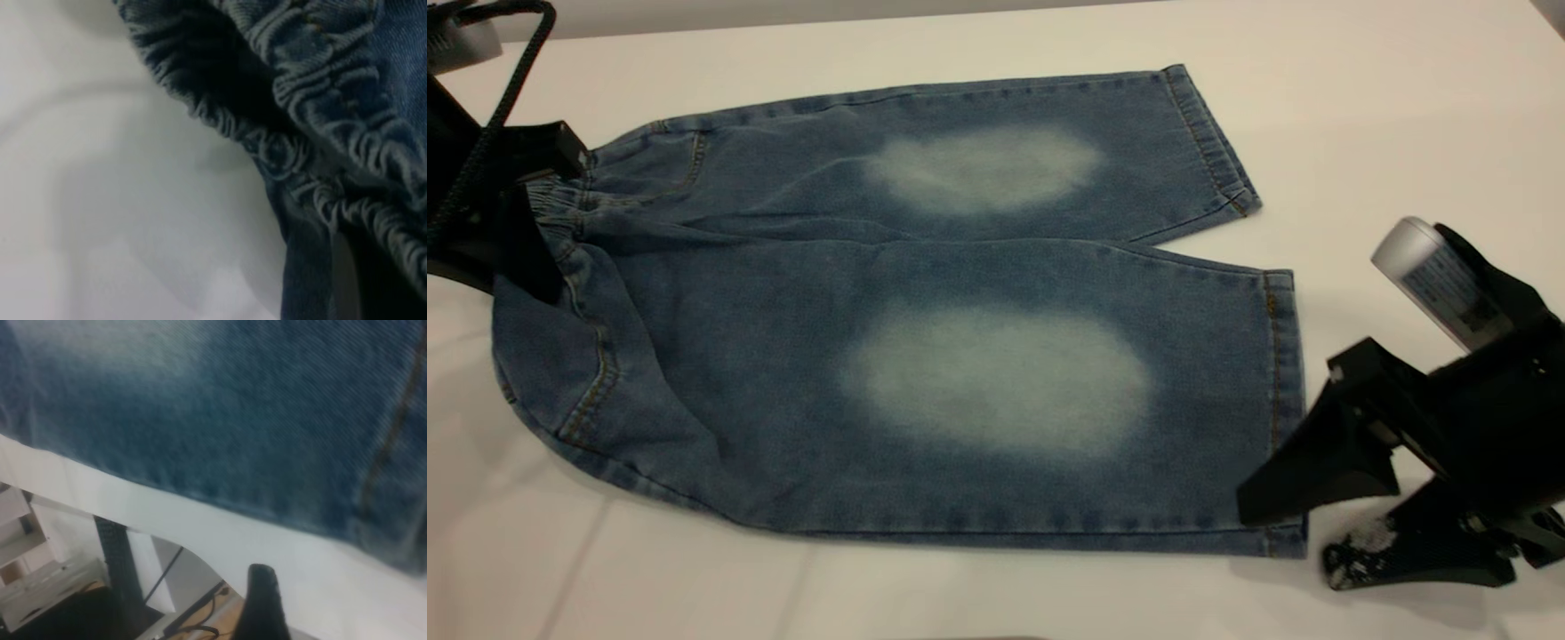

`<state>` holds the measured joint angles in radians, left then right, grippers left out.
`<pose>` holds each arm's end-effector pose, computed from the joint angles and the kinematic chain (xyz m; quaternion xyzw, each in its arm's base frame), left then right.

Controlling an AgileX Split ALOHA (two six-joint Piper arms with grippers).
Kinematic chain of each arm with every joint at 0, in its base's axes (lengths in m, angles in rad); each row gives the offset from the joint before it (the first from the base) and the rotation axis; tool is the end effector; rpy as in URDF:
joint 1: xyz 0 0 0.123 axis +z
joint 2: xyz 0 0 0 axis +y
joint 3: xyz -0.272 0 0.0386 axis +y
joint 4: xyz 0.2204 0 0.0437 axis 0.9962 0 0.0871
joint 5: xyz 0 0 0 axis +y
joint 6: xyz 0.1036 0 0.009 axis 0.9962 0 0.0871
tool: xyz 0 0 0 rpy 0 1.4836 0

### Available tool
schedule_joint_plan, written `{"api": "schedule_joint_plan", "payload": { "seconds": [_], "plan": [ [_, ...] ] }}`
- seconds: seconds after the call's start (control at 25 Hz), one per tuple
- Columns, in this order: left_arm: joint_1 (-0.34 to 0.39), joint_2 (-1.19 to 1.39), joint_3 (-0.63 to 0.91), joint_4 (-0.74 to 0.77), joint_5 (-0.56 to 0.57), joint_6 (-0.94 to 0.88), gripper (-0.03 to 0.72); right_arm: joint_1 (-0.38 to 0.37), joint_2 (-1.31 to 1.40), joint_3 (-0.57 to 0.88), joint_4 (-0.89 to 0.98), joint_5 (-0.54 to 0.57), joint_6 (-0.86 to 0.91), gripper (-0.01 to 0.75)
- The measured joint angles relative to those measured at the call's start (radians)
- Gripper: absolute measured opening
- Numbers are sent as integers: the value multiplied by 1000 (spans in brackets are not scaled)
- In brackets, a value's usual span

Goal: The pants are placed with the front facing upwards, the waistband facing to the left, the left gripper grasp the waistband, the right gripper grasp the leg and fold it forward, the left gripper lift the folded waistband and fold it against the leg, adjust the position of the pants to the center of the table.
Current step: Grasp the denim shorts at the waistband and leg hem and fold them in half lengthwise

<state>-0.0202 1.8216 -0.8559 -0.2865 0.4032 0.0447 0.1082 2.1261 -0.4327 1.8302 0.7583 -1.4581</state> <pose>0.2968 -0.0175 0.1219 -0.0900 0.9829 -0.0726 0.1435 0.1996 0.0912 0.0336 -0.1287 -0.9216 -0.3661 0.0088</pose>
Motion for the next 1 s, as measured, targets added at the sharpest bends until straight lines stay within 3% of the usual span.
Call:
{"api": "schedule_joint_plan", "payload": {
  "seconds": [0.4,0.64,0.76,0.92,1.0],
  "plan": [
    [0,0,0,0,0,0,52,0,45,-70,-11,43,4,480],
    [0,0,0,-1,-1,-1,53,0,81,-129,-8,70,19,435],
    [0,0,0,-1,-1,-3,53,0,97,-137,-5,80,20,351],
    [0,0,0,-1,0,-3,53,0,113,-137,-3,97,23,108],
    [0,0,0,-1,5,-3,53,0,113,-137,-1,153,22,43]
  ]
}}
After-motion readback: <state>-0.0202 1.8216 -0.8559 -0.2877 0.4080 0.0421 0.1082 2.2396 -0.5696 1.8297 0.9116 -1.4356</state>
